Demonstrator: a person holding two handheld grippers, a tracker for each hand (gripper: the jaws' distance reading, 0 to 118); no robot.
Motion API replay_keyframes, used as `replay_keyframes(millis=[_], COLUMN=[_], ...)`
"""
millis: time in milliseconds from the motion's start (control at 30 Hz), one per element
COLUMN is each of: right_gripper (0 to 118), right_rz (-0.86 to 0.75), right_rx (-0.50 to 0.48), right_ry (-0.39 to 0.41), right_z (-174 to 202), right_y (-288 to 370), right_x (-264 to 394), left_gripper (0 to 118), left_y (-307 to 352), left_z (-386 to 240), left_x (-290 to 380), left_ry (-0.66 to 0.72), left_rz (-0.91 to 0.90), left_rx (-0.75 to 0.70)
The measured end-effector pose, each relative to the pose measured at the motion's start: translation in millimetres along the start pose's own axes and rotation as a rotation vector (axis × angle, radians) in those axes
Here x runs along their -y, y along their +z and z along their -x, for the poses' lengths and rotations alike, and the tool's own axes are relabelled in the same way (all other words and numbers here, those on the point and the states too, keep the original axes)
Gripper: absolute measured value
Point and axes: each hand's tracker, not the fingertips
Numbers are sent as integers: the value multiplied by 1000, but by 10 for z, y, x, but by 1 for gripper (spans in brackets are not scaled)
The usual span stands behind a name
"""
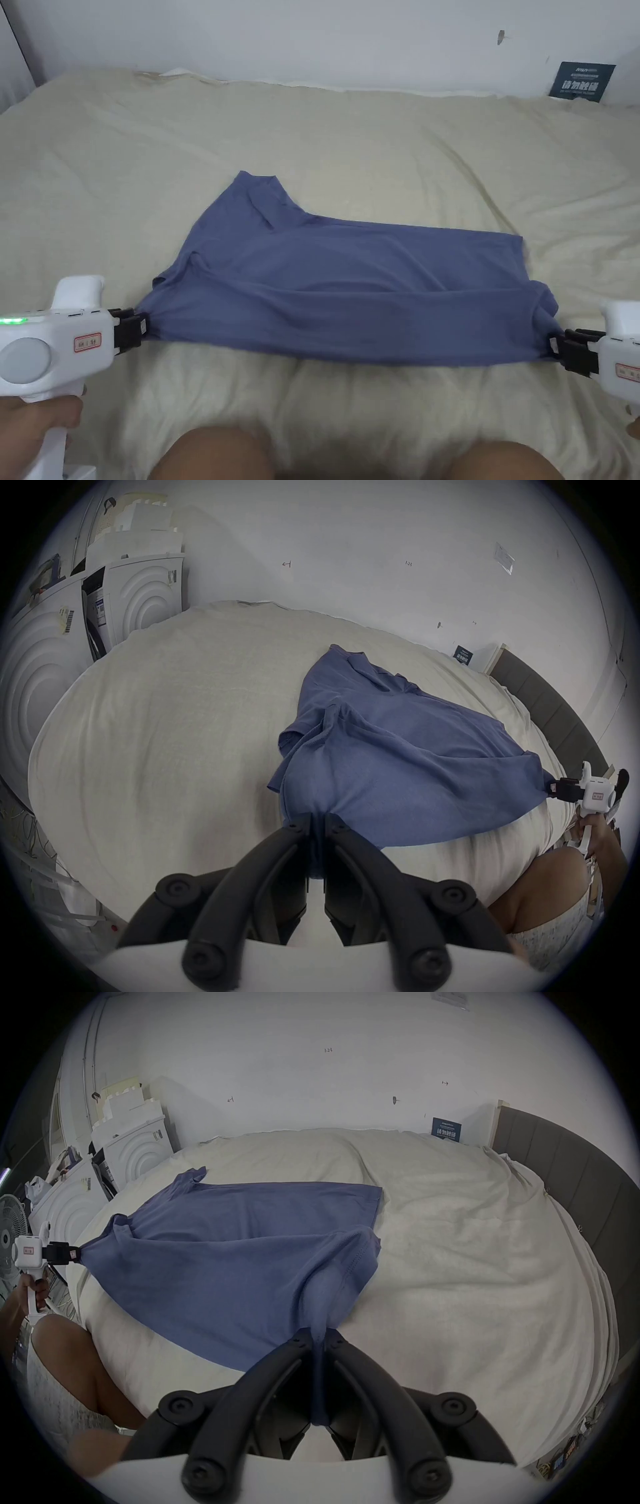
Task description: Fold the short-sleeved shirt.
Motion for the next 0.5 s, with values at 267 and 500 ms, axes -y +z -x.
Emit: replay_keyframes(millis=[267, 500], right_gripper=[5, 5], right_rz=[10, 18], right_rx=[6, -7], right_ry=[-11, -6], right_z=[-70, 23], right_y=[100, 251], right_x=[222, 262], left_gripper=[8, 8], left_y=[143, 246], left_z=[109, 95], left_x=[170, 305], left_ry=[-1, -18], left_rz=[11, 24], left_rx=[-1, -15])
